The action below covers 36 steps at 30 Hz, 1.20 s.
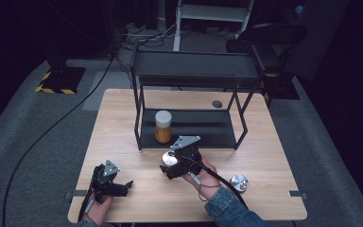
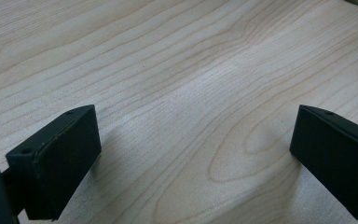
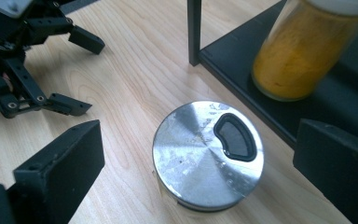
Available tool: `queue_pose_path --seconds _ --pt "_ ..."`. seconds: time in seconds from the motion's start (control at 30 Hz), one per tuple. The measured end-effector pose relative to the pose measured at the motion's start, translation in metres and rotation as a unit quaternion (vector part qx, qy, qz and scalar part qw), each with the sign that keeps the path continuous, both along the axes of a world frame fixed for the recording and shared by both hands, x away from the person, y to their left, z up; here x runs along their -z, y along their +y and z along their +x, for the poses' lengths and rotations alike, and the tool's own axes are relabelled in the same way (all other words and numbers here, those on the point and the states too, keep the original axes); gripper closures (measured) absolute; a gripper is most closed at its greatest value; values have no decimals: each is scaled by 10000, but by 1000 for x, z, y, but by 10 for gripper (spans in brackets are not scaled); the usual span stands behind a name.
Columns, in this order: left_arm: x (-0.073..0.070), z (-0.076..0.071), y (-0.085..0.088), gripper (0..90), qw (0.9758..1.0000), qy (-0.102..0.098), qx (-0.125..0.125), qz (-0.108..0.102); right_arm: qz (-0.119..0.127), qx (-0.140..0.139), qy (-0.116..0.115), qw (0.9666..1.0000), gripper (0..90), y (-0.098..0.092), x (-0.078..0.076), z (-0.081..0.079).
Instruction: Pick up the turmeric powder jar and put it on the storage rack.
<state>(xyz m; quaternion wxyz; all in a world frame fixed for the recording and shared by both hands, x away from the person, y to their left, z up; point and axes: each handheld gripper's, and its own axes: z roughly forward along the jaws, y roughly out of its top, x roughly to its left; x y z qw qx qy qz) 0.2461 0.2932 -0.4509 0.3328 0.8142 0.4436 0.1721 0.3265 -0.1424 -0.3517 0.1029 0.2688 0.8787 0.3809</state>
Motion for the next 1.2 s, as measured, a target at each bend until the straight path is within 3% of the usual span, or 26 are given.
queue_pose_path --seconds 0.57,0.87,1.0,1.2 --pt "0 0 0 18 10000 -1 0 3 -348 0 352 9988 101 15 17 19" --pt "0 0 0 18 10000 -1 0 2 -519 -123 554 9970 219 23 22 30" --pt "0 0 0 17 10000 0 1 0 -653 -95 547 9963 291 26 23 31" --pt "0 0 0 17 10000 1 -1 -1 -779 -175 419 9959 308 30 20 29"
